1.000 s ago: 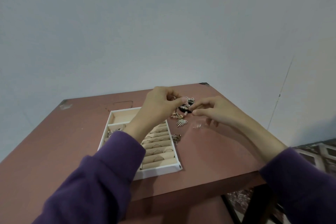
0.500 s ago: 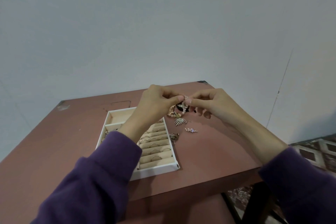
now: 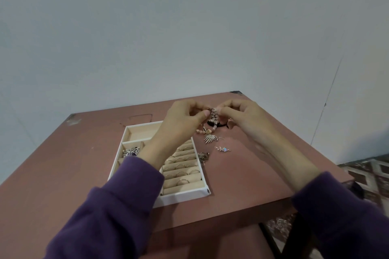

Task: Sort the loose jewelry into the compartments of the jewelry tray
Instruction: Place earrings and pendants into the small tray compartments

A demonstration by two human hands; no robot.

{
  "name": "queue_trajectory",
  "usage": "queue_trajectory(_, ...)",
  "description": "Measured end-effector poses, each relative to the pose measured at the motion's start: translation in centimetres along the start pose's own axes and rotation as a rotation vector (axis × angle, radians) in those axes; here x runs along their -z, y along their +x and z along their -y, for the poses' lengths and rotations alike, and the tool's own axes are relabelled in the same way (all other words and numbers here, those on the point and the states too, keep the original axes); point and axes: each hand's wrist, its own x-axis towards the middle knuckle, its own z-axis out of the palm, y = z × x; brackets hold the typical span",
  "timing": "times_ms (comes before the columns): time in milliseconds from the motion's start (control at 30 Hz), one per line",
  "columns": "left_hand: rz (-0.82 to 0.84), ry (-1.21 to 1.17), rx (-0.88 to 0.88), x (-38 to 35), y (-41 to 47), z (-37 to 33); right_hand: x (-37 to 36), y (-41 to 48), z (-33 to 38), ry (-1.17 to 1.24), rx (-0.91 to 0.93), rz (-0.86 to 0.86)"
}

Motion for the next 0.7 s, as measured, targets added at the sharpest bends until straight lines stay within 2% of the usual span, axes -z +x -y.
queue_trajectory(200, -0.062, 0.044, -0.046, -0.1, 0.4, 0.4, 0.0, 0.5, -0.8, -0.011, -0.012, 0.025)
queue_trajectory(333, -0.072, 0.046, -0.081, -0.2, 0.6, 0.7, -0.2, 0.8, -0.9, 0.000, -0.017, 0.103)
queue_trajectory(500, -0.111, 0.035, -0.102, -0.2, 0.7, 0.9, 0.1, 0.6, -1.2, -0.004, 0.000, 0.093)
queue_trajectory(700, -0.159, -0.108, -0.085, -1.1, 0.6, 1.2, 0.3, 0.7, -1.4, 0.004, -0.009, 0.067)
